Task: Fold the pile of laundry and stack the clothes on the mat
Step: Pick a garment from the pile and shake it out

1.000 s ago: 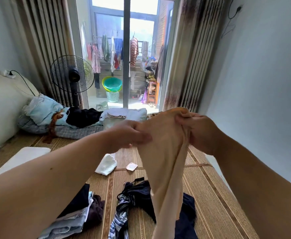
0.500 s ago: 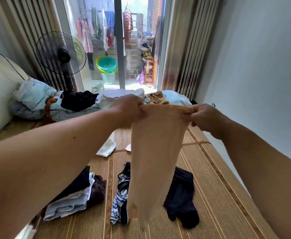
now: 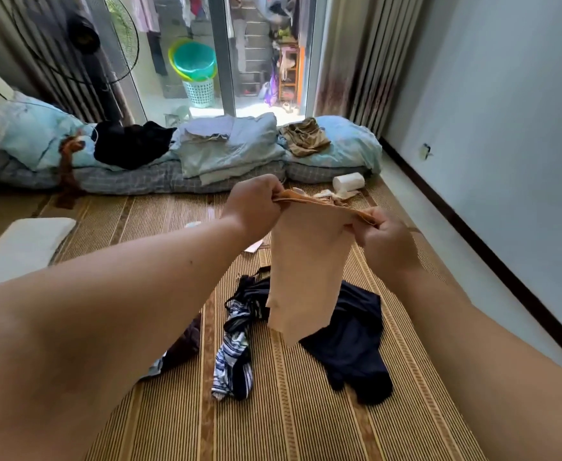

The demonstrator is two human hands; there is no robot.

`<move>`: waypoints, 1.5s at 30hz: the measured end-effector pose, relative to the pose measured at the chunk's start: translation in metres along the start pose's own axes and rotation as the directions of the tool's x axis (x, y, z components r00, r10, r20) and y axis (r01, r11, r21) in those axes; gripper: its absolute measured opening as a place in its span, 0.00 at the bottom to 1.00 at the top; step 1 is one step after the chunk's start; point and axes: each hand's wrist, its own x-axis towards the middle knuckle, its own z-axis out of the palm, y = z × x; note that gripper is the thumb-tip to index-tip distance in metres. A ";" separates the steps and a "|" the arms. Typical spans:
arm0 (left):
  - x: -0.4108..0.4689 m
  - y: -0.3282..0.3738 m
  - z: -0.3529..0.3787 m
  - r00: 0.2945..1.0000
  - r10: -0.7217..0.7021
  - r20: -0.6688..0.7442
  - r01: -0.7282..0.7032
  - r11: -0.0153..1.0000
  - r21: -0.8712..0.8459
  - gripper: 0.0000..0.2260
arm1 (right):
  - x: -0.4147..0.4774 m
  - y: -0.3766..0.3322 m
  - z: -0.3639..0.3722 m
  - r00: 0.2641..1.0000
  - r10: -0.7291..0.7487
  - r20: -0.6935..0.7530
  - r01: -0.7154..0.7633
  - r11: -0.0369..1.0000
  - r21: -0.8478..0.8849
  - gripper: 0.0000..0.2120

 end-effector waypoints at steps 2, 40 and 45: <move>-0.001 0.000 0.004 0.999 0.032 0.009 -0.031 0.999 -0.041 0.06 | -0.013 0.003 -0.004 1.000 0.020 -0.008 -0.020 1.000 0.005 0.08; -0.215 -0.209 0.312 0.668 -0.412 0.620 0.454 0.885 0.100 0.33 | -0.142 0.353 0.147 0.721 0.685 0.107 -0.669 0.727 -0.150 0.29; -0.284 -0.223 0.334 0.527 -0.431 0.733 0.279 0.902 0.329 0.23 | -0.174 0.385 0.160 0.815 0.456 0.358 -0.096 0.715 -0.693 0.11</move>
